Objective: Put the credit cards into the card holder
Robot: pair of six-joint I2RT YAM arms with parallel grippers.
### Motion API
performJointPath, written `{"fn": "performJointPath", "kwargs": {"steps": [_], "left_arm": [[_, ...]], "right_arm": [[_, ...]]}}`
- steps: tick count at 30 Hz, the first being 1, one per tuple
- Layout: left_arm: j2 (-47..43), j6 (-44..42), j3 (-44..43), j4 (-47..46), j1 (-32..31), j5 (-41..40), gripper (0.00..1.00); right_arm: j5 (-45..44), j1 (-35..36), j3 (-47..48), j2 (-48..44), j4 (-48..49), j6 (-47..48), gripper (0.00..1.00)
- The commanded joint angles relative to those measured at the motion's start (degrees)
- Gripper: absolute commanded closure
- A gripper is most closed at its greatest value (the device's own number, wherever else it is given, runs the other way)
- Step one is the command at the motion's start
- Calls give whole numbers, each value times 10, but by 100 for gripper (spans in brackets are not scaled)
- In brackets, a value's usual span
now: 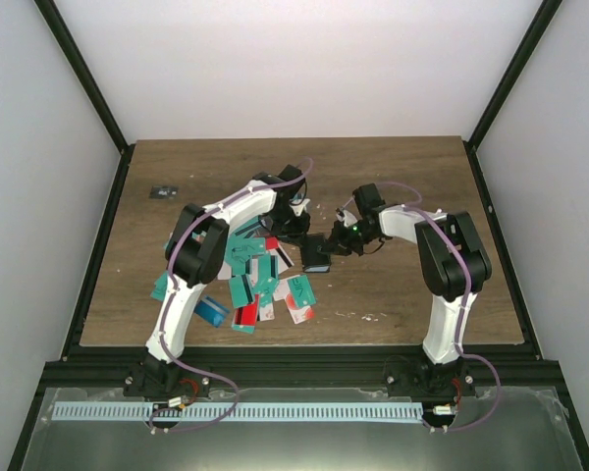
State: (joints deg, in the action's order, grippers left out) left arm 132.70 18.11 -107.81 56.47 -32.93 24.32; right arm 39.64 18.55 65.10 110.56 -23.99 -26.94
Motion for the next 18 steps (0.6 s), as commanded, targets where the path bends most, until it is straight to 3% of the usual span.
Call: {"fn": "performJointPath", "kwargs": {"steps": [1, 18], "left_arm": [[35, -6, 1, -1, -13, -12, 85], [43, -7, 12, -8, -15, -6, 85]], "right_arm": [[-78, 9, 17, 30, -31, -7, 98], [-114, 51, 83, 48, -79, -21, 91]]}}
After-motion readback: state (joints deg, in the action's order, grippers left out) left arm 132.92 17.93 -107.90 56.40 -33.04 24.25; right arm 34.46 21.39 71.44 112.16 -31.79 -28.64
